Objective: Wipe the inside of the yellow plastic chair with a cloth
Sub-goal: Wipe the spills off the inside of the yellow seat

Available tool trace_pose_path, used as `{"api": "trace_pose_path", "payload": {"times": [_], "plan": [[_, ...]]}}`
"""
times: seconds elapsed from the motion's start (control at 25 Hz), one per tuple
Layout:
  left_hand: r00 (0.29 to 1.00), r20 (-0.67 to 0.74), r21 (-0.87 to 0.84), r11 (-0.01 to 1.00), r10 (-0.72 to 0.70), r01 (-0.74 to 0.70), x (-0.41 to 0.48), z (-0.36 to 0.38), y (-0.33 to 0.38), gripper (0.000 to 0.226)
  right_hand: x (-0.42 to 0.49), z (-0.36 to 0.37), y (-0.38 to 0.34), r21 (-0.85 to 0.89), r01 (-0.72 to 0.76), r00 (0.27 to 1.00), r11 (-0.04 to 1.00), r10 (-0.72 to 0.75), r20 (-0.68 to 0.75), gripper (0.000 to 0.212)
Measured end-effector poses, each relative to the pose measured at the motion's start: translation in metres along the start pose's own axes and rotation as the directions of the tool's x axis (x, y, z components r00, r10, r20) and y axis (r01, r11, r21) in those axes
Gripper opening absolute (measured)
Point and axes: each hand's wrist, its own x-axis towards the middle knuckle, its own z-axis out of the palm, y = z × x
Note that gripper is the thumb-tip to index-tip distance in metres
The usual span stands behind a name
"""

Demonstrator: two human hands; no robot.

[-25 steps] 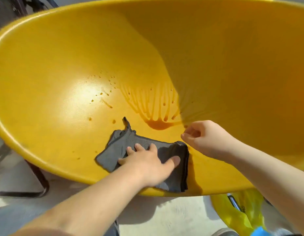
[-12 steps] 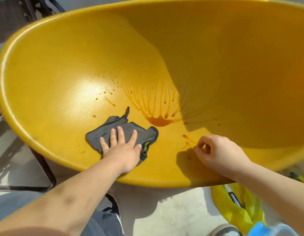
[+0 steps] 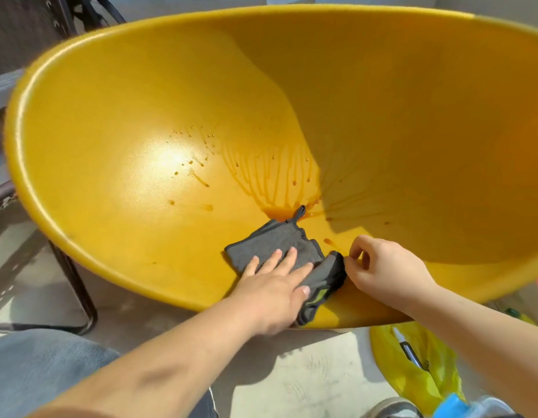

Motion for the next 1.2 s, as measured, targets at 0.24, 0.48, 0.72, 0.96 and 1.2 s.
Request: {"api": "trace_pose_path", "payload": {"times": [0.24, 0.48, 0.72, 0.96, 1.2], "plan": [[0.905, -0.022, 0.064, 0.903, -0.425, 0.425, -0.005, -0.013, -0.057, 0.059, 0.009, -0.013, 0.007, 0.012, -0.074, 0.988, 0.997, 0.072, 0.139, 0.023], [0.997, -0.072, -0.132, 0.991, -0.036, 0.026, 0.006, 0.012, 0.056, 0.057, 0.026, -0.050, 0.032, 0.064, -0.119, 0.963, 0.991, 0.099, 0.250, 0.022], [0.987, -0.031, 0.071, 0.985, 0.158, -0.155, 0.089, -0.010, 0.062, 0.058, 0.030, -0.053, 0.042, 0.099, -0.178, 0.969, 0.979, 0.156, 0.191, 0.018], [0.981, -0.160, 0.046, 0.993, 0.113, -0.107, 0.108, -0.003, 0.073, 0.063, 0.037, -0.045, 0.021, -0.045, -0.221, 0.971, 0.974, 0.224, 0.082, 0.022], [0.983, -0.184, 0.187, 0.982, 0.014, 0.021, 0.141, -0.042, -0.025, 0.063, 0.051, -0.027, -0.024, -0.054, -0.151, 0.974, 0.987, 0.158, 0.161, 0.036]]}}
